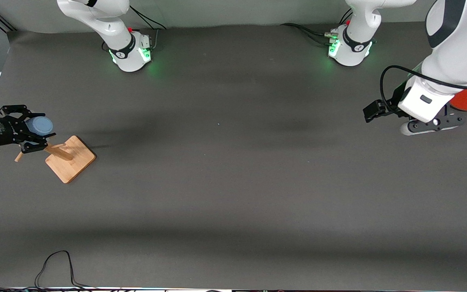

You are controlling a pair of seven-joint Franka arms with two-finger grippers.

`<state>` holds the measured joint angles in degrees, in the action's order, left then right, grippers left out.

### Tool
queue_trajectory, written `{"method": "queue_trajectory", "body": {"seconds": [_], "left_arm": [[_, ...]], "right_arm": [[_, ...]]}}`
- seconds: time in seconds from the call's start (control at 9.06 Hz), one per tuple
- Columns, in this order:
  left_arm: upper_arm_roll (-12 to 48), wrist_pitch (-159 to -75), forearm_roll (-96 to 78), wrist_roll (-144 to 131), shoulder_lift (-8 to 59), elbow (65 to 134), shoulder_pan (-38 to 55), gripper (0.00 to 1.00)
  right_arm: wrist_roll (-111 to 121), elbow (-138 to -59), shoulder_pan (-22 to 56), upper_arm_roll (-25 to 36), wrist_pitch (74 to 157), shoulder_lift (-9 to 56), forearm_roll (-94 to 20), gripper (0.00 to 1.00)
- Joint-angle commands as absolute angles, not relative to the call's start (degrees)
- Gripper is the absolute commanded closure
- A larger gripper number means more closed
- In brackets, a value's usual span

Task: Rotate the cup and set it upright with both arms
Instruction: 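Slide the blue cup off the wooden peg with the right gripper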

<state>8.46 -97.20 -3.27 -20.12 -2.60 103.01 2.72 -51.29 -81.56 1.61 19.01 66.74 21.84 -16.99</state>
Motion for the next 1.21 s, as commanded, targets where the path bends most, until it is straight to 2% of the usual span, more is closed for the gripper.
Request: {"method": "queue_trajectory", "body": {"seconds": [0.0,0.44,0.77,1.1], "left_arm": [[8.35,-96.06,-3.34,-20.13,-2.55,102.3,2.99,0.0],[8.35,-95.98,-3.34,-20.13,-2.55,102.3,2.99,0.0],[8.26,-95.54,-3.34,-20.13,-2.64,102.3,2.9,0.0],[8.26,-95.45,-3.34,-20.13,-2.55,102.3,2.9,0.0]], "right_arm": [[-56.5,-78.59,3.94,19.07,63.56,21.71,-19.5,0.72],[-60.11,-74.36,10.0,19.07,62.4,21.71,-26.25,0.72],[-61.09,-73.31,18.25,19.07,64.68,21.71,-33.83,0.72],[-61.61,-73.12,31.86,19.07,79.39,23.11,-38.48,0.72]]}}
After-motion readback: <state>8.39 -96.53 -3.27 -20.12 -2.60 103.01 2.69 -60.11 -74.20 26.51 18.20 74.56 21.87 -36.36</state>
